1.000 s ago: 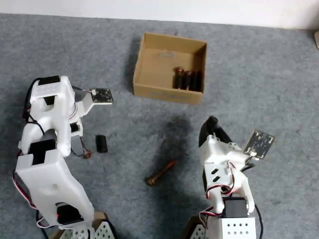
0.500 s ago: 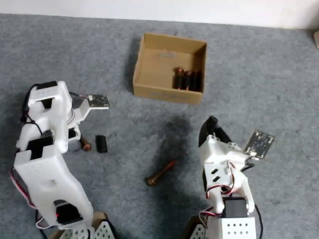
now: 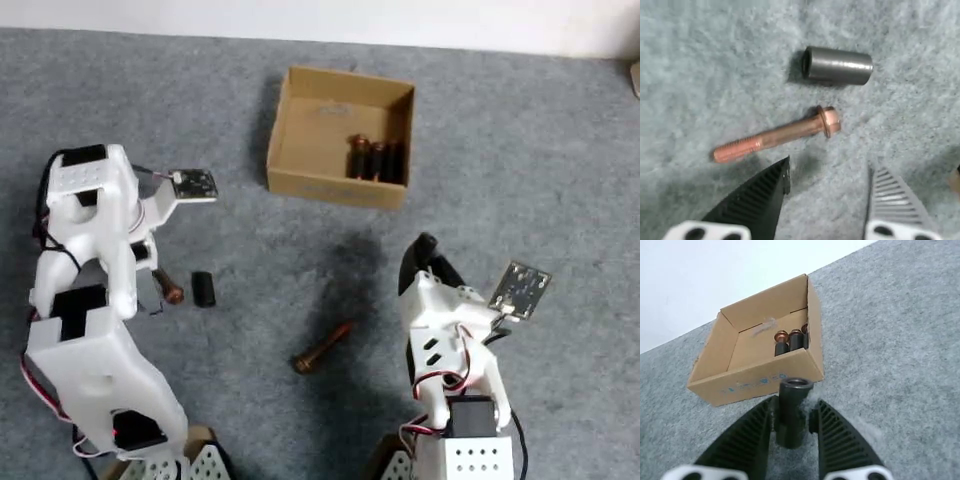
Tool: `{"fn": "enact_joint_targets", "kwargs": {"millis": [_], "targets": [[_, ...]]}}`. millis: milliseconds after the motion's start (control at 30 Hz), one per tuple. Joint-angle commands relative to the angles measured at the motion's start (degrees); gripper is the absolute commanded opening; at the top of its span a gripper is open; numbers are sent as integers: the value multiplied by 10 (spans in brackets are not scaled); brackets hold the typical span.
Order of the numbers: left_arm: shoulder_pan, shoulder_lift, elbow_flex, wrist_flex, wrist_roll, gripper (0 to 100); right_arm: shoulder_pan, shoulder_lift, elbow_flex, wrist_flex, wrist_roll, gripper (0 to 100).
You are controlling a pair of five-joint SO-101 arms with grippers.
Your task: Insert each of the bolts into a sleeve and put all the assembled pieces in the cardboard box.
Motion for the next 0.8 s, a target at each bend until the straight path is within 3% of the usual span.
{"fn": "enact_joint_targets", "kwargs": {"millis": [0, 167, 267, 367, 567, 767], "targets": [[27, -30, -26, 9, -406, 255, 5, -3, 0, -18, 9, 4], [44, -24, -7, -31, -424, 253, 5, -3, 0, -18, 9, 4], [48, -8, -4, -48, -366, 252, 5, -3, 1, -18, 9, 4], [60, -3, -4, -56, -189, 252, 4, -3, 1, -18, 9, 4], [76, 0, -4, -90, 342, 252, 4, -3, 0, -18, 9, 4], [61, -3, -4, -130, 589, 252, 4, -3, 2, -18, 9, 4]]}}
